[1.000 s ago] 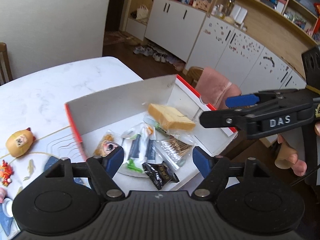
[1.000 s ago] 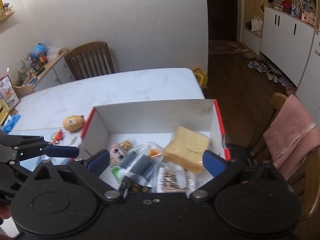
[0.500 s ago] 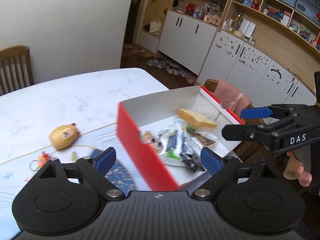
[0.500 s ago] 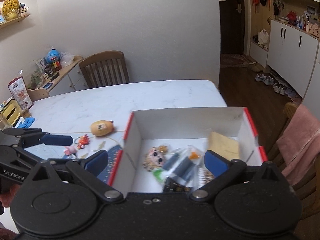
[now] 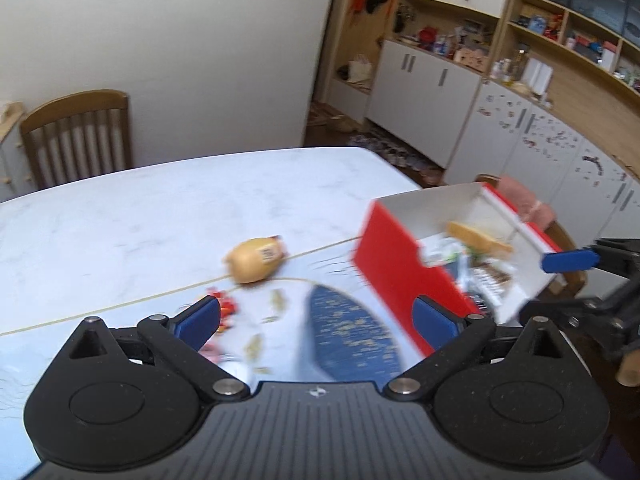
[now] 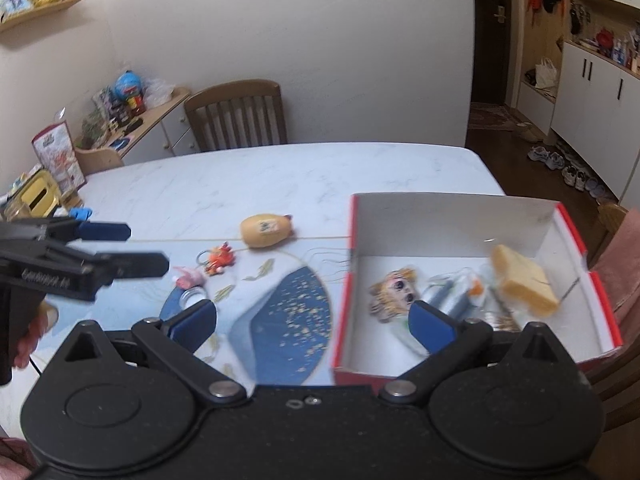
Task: Organize objects
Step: 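Withdraw both tools from the shoebox toward the keychain and small items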
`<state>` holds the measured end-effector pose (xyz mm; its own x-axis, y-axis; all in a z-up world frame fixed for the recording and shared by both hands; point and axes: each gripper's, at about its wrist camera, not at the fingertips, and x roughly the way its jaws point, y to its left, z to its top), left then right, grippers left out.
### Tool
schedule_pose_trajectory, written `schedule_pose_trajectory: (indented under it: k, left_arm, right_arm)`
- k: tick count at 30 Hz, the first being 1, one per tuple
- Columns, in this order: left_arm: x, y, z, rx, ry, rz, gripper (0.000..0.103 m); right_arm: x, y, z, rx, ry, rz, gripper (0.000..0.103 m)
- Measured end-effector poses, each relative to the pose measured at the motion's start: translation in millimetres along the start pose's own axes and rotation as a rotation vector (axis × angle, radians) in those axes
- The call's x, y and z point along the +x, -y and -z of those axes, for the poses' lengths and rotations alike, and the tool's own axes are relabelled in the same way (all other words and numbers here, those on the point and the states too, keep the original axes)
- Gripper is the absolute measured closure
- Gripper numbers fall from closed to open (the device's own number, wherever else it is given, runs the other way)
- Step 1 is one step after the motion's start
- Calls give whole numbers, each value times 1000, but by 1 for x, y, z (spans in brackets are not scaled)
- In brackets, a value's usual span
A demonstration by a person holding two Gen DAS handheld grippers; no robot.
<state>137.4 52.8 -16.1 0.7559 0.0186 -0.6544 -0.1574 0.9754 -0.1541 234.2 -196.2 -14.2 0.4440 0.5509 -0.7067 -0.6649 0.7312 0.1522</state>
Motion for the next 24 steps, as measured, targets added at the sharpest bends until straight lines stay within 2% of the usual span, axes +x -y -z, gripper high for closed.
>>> schedule_pose_trajectory:
  k: [6, 11, 17, 24]
  left_arm:
    - [-1, -40, 10, 37, 34, -92, 1]
    - [5, -63, 17, 67, 34, -135, 1]
    - [27, -84, 30, 39, -6, -130, 1]
    - [57, -95, 46, -6, -45, -134, 1]
  right_arm:
    - [22, -40, 4, -48, -30, -14, 1]
    - [45, -65, 4, -84, -47, -23, 1]
    - [81, -89, 9, -105, -84, -44, 1]
    - [117, -115, 15, -181, -85, -52, 3]
